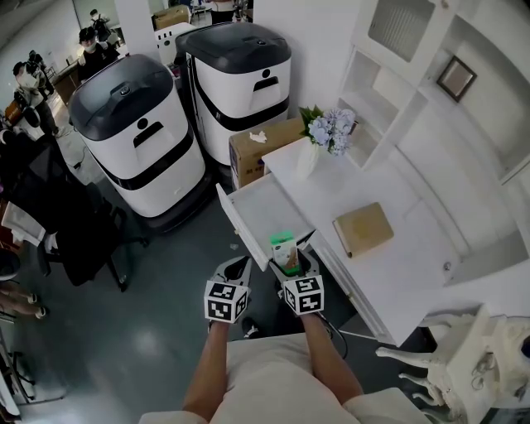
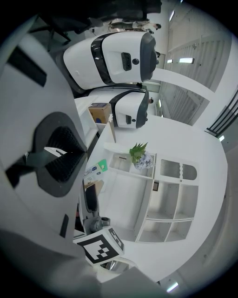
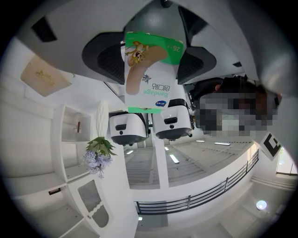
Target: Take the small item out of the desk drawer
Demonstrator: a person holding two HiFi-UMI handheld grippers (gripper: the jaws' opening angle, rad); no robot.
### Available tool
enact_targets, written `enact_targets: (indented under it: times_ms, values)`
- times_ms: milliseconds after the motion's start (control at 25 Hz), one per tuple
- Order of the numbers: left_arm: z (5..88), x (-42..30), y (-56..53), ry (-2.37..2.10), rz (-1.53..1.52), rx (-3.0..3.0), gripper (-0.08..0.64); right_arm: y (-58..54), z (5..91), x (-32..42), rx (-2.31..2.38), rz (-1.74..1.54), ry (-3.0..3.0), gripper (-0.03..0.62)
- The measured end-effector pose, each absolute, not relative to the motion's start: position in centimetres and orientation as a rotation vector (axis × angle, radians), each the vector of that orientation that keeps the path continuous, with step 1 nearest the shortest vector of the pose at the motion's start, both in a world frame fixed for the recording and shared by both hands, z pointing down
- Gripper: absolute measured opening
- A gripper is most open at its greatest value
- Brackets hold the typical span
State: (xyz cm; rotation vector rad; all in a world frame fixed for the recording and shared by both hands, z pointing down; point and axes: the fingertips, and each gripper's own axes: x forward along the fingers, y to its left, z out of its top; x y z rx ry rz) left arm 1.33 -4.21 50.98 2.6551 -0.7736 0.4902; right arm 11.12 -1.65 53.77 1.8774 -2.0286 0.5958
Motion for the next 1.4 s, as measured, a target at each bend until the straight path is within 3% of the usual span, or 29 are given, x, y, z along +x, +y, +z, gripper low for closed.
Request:
enact_targets:
  times_ms: [1400]
  values:
    - [51.8, 1.6, -3.3, -0.728, 0.506, 2.654, 0.017, -2.0, 53.1, 11.1, 1.913, 0.606, -2.074, 0.371]
